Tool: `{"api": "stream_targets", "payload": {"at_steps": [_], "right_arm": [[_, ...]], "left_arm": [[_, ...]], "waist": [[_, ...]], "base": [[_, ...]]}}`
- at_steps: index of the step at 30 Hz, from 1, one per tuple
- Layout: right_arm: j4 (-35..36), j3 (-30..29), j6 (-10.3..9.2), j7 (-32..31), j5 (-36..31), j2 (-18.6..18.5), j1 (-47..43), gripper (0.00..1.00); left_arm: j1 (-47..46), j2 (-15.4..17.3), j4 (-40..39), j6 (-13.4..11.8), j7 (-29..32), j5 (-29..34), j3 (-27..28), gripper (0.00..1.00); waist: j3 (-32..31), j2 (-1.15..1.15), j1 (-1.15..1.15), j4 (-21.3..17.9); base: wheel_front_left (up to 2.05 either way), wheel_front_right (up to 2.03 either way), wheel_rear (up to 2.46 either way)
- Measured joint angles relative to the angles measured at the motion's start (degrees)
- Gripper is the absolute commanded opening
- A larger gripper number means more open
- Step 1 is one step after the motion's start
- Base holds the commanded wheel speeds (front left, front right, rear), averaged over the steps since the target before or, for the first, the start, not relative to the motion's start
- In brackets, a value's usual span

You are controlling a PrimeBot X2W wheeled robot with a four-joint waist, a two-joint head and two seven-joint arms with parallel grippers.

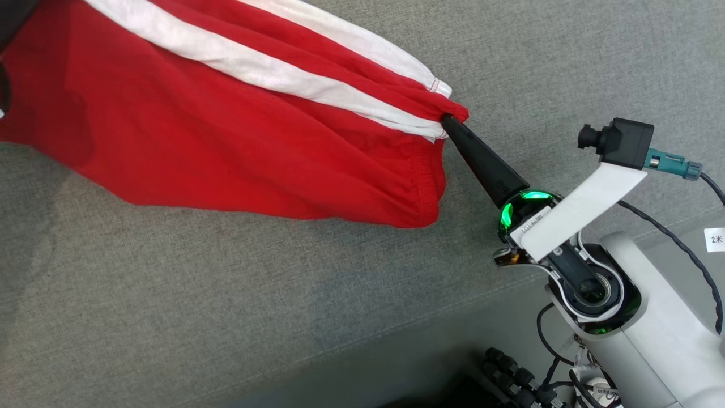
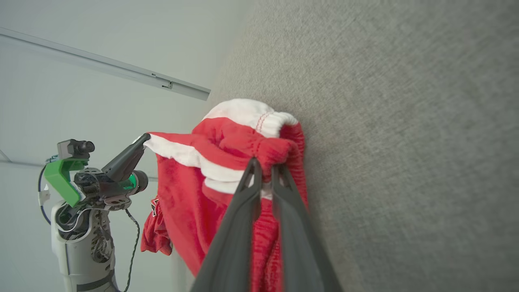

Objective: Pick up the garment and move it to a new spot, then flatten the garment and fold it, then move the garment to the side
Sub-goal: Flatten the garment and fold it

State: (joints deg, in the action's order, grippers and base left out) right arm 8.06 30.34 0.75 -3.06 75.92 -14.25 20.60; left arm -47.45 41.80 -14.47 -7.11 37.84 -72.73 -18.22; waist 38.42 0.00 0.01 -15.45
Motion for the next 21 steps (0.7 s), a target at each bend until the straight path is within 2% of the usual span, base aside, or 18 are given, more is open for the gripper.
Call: {"api": "stream_targets", "payload": {"at_steps": [8, 21], "right_arm": [[-0.45, 0.83, 1.74, 0.67, -0.26, 1.54, 0.93, 0.00], [-1.02, -0.80, 1.60, 2.03, -0.24, 2.12, 1.76, 0.00]], "left_arm": [[-4.50, -3.89, 5.59, -0.02, 1.43, 2.90, -3.36, 0.00], [-7.94, -6.39, 14.70, -0.02, 1.96, 6.02, -4.64, 0.00]], "waist": [[-0.27, 0.00, 0.00, -0.85], [-1.45, 0.00, -0.01, -0.84]], "base": [[0.00, 0.00, 0.00], [0.00, 0.00, 0.00]]}}
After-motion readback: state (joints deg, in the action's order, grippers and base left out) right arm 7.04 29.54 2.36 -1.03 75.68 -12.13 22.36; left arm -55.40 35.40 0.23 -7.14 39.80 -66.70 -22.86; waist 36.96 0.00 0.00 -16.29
